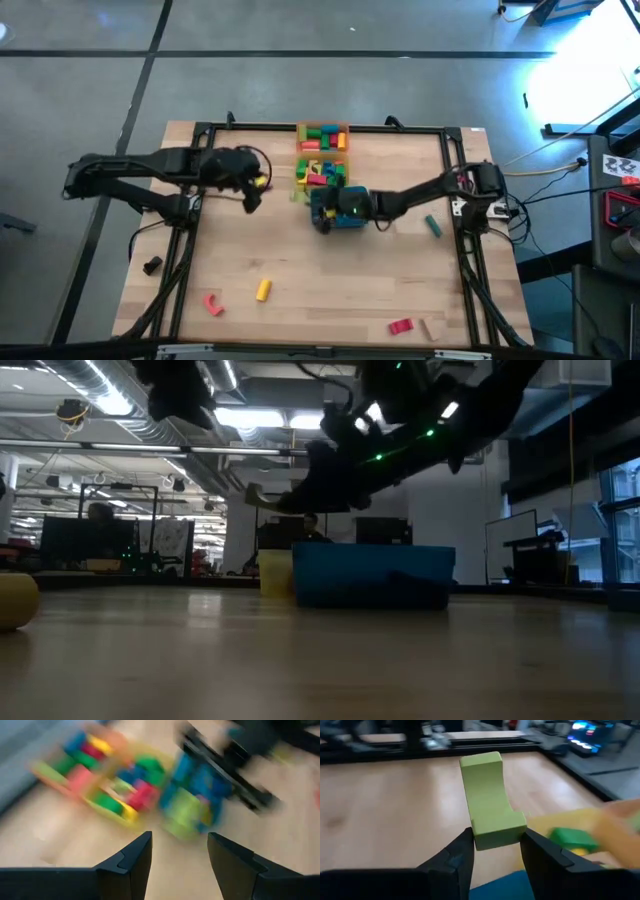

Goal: Sort blocks by size
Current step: Put the light green arch block into the yellow bin, then put the yellow cylinder block into the orange bin

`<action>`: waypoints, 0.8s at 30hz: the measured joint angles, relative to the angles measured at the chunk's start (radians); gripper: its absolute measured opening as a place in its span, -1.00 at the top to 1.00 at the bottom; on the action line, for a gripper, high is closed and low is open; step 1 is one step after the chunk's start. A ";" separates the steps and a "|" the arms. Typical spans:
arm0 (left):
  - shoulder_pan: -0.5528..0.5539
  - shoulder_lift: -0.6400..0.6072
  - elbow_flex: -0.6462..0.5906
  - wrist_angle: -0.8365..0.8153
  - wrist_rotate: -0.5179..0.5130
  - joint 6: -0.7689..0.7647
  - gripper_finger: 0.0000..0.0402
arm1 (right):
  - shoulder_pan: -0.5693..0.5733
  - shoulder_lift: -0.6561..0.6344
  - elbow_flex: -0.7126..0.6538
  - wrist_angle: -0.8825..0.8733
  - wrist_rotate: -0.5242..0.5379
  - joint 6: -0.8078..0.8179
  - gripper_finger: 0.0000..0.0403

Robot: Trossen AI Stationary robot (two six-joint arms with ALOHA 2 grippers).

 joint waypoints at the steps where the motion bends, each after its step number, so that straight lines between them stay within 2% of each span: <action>1: -0.020 0.000 0.000 -0.020 0.033 -0.034 0.12 | -0.022 0.000 0.002 0.003 0.000 0.000 0.27; 6: -0.134 0.010 0.000 -0.107 0.122 -0.175 0.12 | -0.125 -0.001 0.002 0.004 0.000 0.000 0.27; 14: -0.301 0.013 0.000 -0.158 0.126 -0.396 0.12 | -0.217 -0.001 0.002 -0.098 -0.015 0.006 0.24; 24: -0.473 0.138 0.000 -0.144 0.128 -0.776 0.12 | -0.216 -0.001 0.002 -0.085 -0.014 0.030 -0.20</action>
